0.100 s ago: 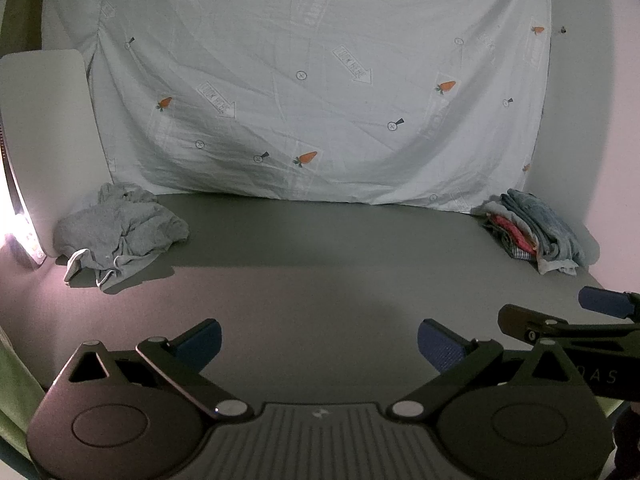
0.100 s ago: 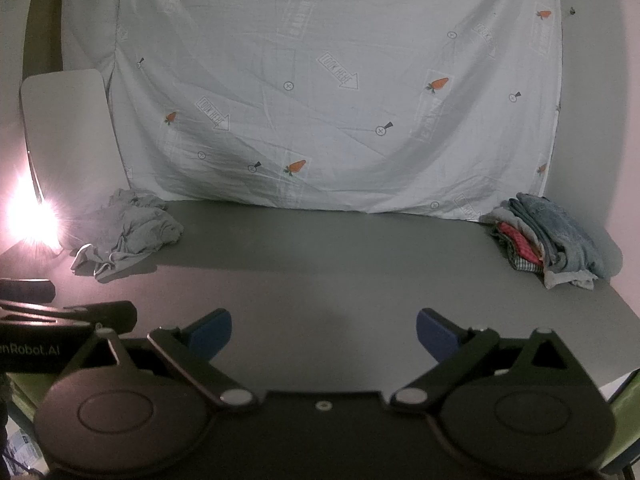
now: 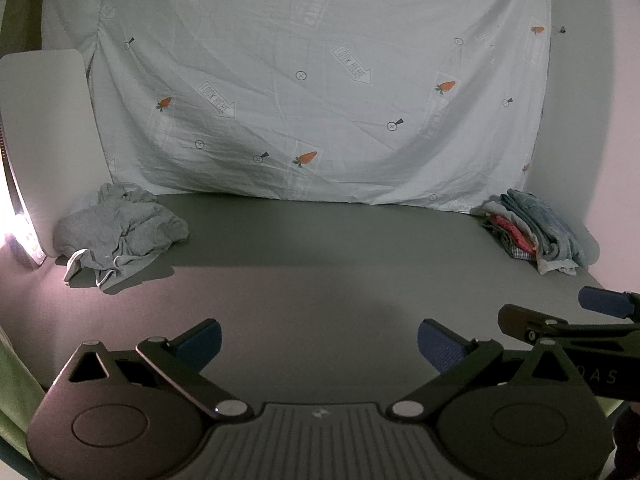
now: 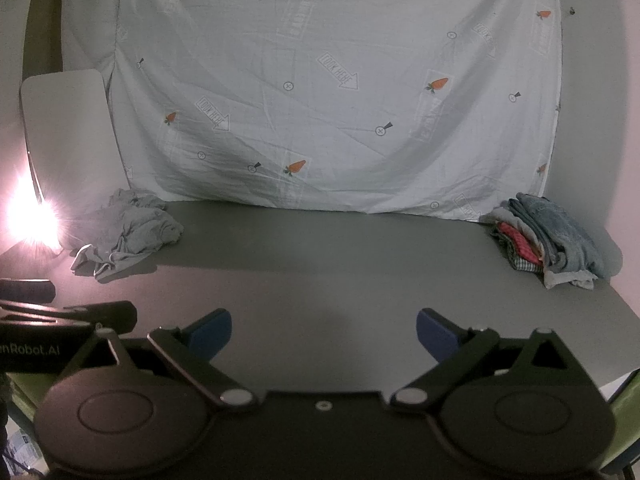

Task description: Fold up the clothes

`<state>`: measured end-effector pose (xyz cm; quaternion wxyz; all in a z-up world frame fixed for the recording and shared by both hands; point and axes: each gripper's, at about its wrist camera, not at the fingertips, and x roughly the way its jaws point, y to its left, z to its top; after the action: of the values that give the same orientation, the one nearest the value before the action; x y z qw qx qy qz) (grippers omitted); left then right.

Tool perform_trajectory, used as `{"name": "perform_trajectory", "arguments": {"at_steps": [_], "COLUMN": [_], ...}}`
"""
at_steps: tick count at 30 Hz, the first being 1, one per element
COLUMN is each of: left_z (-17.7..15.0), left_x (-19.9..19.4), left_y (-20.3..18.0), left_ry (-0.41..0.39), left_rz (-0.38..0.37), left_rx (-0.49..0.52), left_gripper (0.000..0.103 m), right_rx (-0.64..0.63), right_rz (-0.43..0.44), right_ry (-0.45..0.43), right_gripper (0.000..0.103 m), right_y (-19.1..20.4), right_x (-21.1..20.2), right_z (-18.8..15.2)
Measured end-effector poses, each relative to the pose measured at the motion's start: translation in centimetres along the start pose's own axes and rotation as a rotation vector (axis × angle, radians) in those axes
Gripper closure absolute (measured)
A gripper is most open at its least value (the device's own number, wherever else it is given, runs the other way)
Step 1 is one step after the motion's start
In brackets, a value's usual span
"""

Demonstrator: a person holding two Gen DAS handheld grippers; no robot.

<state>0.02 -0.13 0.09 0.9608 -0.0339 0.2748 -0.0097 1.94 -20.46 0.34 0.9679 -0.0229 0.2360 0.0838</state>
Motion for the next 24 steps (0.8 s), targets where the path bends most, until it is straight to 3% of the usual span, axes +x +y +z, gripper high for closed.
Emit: {"name": "perform_trajectory", "arguments": {"at_steps": [24], "left_z": [0.51], "left_x": [-0.30], "left_y": [-1.01], "left_ry": [-0.006], "left_rz": [0.006], "left_rx": [0.009], "left_gripper": [0.000], "right_rx": [0.006], "right_rz": [-0.002], "right_ry": [-0.008], "right_gripper": [0.003], "right_y": [-0.18], "right_x": [-0.37], "right_z": [0.20]}}
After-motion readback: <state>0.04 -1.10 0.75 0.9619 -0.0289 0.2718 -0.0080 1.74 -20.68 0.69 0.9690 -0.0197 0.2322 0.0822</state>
